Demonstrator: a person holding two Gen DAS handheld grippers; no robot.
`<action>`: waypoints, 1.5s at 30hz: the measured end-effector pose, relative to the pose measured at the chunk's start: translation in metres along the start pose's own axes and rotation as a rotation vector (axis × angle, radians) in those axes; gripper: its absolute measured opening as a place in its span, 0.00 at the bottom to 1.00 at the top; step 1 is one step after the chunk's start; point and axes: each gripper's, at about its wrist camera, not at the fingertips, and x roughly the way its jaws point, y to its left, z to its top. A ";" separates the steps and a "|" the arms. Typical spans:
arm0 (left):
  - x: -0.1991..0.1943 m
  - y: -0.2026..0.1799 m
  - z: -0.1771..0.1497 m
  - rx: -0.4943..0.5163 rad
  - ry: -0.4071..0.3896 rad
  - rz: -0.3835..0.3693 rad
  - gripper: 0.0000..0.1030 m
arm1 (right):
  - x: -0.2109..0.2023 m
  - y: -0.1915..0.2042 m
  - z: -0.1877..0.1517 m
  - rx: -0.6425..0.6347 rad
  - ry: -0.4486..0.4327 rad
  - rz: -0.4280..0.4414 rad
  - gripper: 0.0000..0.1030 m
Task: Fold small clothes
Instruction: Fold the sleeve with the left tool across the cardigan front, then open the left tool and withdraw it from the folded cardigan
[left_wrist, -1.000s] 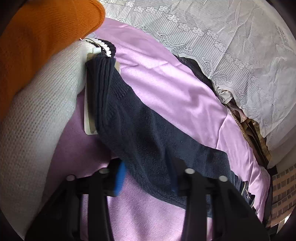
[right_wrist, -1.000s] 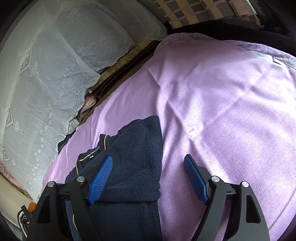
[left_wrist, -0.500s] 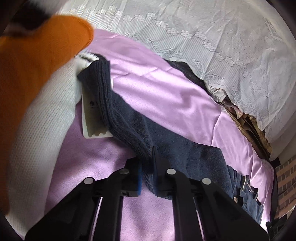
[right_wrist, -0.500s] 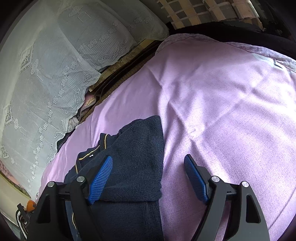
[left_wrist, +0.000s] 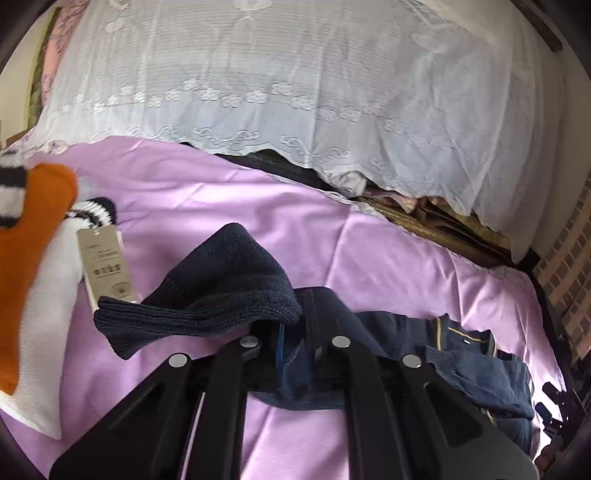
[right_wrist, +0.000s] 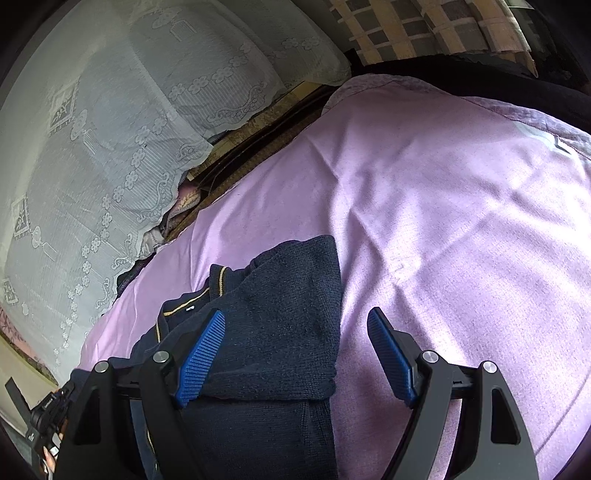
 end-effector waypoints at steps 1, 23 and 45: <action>0.001 -0.009 0.000 0.024 0.001 -0.002 0.07 | 0.000 0.000 0.000 0.000 0.000 0.000 0.78; 0.002 -0.175 -0.014 0.283 0.073 -0.216 0.07 | 0.000 0.003 0.002 0.036 0.009 0.049 0.78; 0.064 -0.263 -0.122 0.544 0.307 -0.214 0.56 | 0.000 0.002 0.004 0.064 0.035 0.095 0.78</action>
